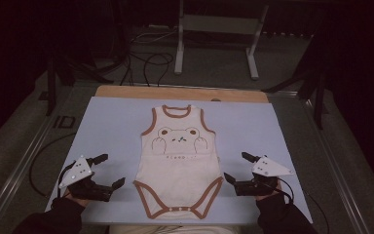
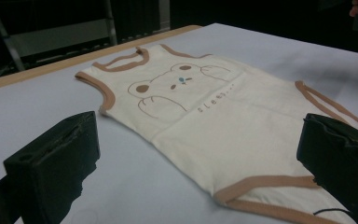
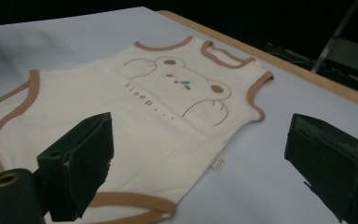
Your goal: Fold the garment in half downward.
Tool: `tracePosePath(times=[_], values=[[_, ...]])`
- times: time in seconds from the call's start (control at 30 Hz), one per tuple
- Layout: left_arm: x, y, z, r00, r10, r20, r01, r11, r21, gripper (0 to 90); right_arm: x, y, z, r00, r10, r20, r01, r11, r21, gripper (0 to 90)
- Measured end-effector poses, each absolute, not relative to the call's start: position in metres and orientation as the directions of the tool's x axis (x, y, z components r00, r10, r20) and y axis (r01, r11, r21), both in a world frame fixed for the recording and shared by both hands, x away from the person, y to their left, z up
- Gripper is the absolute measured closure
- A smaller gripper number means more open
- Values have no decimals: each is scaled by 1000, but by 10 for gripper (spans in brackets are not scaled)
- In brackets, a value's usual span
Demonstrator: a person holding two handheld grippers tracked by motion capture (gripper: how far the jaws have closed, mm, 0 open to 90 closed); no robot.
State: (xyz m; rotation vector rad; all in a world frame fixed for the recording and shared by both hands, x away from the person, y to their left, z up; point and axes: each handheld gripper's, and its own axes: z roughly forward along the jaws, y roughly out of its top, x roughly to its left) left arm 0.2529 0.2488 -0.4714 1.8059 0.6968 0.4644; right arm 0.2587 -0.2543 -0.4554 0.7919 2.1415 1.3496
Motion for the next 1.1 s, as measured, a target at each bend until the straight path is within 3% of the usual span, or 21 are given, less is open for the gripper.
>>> tracePosePath(times=[0.33,1.1], values=[[275,237,-459,770,637,-33,247,-250,936,2,287,-255,-441,-712,697,-79,202,312,928,79],[314,224,-460,786,615,-63,293,-280,914,2,342,-222,-461,-740,673,-28,279,345,896,80]])
